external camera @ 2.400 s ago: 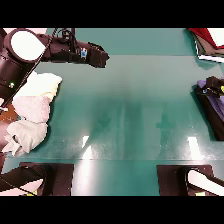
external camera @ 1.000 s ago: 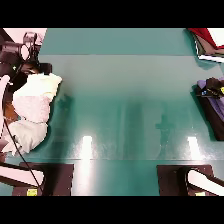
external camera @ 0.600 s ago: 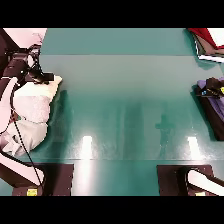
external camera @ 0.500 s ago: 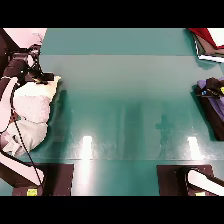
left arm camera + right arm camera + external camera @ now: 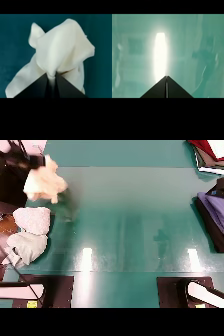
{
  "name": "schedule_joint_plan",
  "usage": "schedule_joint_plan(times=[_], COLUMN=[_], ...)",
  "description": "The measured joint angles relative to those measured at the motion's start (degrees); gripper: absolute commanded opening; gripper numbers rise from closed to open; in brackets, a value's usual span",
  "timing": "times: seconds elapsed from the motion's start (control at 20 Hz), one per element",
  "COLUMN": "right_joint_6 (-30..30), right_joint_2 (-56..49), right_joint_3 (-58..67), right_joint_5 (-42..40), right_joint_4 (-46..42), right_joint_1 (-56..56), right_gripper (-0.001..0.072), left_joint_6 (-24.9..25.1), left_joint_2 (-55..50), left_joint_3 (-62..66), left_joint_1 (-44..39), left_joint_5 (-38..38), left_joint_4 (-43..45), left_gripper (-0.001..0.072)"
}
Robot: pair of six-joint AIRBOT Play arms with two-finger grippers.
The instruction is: Fold the shirts.
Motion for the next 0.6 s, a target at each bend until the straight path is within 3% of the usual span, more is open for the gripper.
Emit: schedule_joint_plan(times=[0.25,0.6], right_joint_6=[0.00,-0.02], right_joint_2=[0.02,0.02], right_joint_3=[7.98,11.85], right_joint_5=[-1.79,-2.36], right_joint_4=[0.00,0.00], right_joint_1=[0.02,0.00], right_gripper=[0.0016,0.0016], left_joint_6=[8.33,9.01], left_joint_2=[12.31,13.14], left_joint_3=[7.19,4.94], left_joint_1=[-10.12,-25.70], left_joint_5=[-2.58,-6.19], left_joint_4=[-12.55,-17.73], left_gripper=[0.0031,0.0032])
